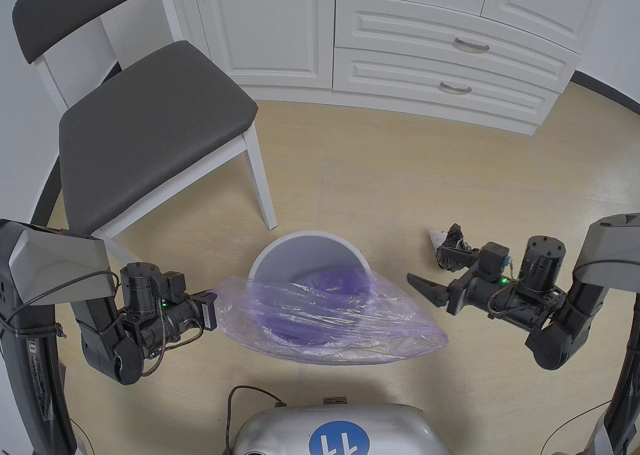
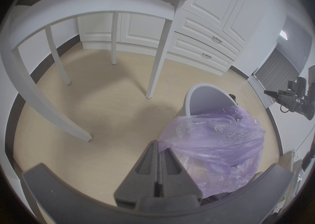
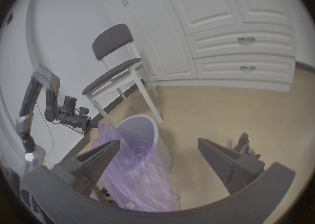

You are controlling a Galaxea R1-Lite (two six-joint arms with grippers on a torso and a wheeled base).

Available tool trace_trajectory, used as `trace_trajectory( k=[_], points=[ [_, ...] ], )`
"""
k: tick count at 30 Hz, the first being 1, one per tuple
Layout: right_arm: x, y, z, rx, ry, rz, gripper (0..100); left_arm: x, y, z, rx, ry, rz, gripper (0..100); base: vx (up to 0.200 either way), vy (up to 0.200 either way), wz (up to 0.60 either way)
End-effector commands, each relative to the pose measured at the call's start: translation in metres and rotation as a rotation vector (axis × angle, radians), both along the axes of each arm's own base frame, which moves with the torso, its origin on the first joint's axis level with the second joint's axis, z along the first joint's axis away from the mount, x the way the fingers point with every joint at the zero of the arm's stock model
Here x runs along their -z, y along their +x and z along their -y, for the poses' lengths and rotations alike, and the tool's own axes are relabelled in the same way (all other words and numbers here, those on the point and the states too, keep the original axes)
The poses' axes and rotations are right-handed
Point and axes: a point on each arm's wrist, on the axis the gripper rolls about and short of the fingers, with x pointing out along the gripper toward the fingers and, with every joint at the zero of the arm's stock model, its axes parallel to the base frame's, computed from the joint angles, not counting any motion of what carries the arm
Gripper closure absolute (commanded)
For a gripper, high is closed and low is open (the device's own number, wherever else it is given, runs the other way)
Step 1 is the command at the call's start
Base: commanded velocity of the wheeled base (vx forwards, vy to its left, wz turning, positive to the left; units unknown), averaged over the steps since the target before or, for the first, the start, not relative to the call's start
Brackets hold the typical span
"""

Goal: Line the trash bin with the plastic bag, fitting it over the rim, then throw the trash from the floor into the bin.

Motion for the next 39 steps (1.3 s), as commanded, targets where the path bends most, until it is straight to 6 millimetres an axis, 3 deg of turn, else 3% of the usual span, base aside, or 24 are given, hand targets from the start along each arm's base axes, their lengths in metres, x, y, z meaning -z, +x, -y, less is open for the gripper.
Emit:
trace_trajectory(
  k=[1,2,5,9,12,18,19,26,31,39],
  points=[
    [-0.035,-0.019,-0.065,0.015,-0.150,0.184,0,-0.015,-0.005,0.004,0.013,-0.008,0.040,100,0.000,0.000,0.00],
    [-0.047,-0.016,-0.080,0.133,-0.247,0.149,0,-0.016,-0.005,0.004,0.013,-0.009,0.043,100,0.000,0.000,0.00],
    [-0.070,-0.017,-0.112,0.240,-0.366,0.064,0,-0.019,-0.005,0.003,0.012,-0.012,0.058,100,0.000,0.000,0.00],
    [-0.086,-0.017,-0.142,0.201,-0.430,0.029,0,-0.018,-0.005,0.002,0.008,-0.016,0.068,100,0.000,0.000,0.00],
    [-0.080,-0.023,-0.160,0.153,-0.470,0.038,0,-0.016,-0.004,0.002,0.008,-0.015,0.061,100,0.000,0.000,0.00],
    [-0.054,-0.039,-0.170,0.048,-0.658,0.084,0,-0.014,-0.004,0.001,0.005,-0.012,0.055,100,0.000,0.000,0.00],
    [-0.050,-0.041,-0.172,0.035,-0.669,0.083,0,-0.014,-0.004,0.001,0.007,-0.012,0.054,0,0.000,0.000,0.00],
    [-0.038,-0.058,-0.184,-0.030,-0.705,0.081,0,-0.020,-0.007,-0.007,0.018,-0.033,0.065,0,0.000,0.000,0.00],
    [-0.022,-0.058,-0.178,-0.058,-0.801,0.077,0,-0.028,-0.028,-0.017,0.141,-0.081,0.057,0,0.000,0.000,0.00],
    [-0.006,-0.052,-0.183,-0.079,-0.855,0.073,0,-0.047,-0.032,-0.030,0.143,-0.082,0.118,0,0.000,0.000,0.00]
  ],
)
